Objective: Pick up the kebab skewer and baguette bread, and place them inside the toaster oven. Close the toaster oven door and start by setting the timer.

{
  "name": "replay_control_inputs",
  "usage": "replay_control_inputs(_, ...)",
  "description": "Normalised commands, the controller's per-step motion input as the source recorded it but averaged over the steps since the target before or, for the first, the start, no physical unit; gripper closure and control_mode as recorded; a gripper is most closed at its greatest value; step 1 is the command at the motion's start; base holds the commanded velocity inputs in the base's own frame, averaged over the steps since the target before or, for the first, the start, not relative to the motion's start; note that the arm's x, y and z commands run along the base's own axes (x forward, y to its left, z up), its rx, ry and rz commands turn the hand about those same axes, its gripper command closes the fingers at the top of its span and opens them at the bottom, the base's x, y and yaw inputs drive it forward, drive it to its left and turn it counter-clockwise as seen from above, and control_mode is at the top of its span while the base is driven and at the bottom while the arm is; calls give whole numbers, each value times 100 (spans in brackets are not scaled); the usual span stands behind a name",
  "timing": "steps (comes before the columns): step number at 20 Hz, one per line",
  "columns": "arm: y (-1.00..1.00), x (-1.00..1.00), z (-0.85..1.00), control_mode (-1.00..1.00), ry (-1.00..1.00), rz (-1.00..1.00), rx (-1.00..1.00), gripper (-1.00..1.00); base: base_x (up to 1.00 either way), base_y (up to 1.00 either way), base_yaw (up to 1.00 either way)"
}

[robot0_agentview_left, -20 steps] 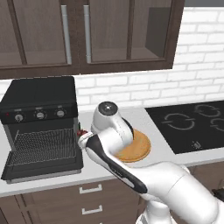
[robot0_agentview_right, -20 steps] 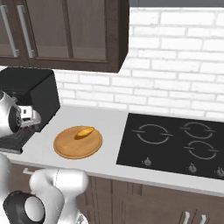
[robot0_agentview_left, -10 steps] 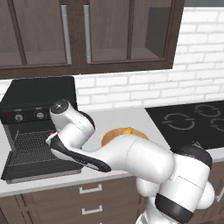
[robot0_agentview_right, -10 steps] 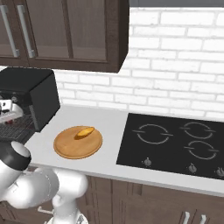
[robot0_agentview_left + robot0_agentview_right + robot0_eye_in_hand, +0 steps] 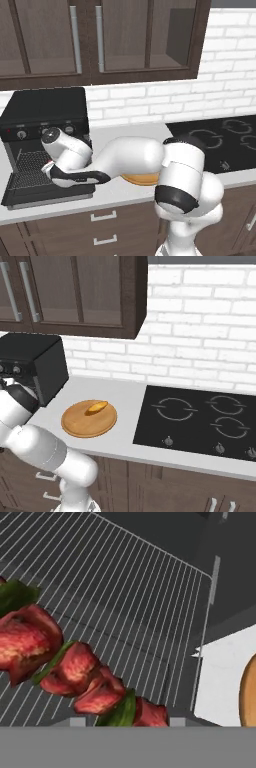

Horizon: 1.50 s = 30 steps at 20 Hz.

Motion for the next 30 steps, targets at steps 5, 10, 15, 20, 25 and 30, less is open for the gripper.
replay_control_inputs(5,1,58,-42,-100,0,-6,0,100,0,0,0)
replay_control_inputs(10,20,25,-35,-100,-1,-4,-3,100,0,0,0)
replay_control_inputs(15,34,-57,-83,-100,-4,0,-6,-100,0,0,0)
replay_control_inputs(20,28,-92,-89,-100,-7,5,0,-100,0,0,0)
replay_control_inputs(25,16,-100,-93,-100,-20,17,0,-100,0,0,0)
replay_control_inputs(30,9,-100,-81,-100,-15,22,0,-100,0,0,0)
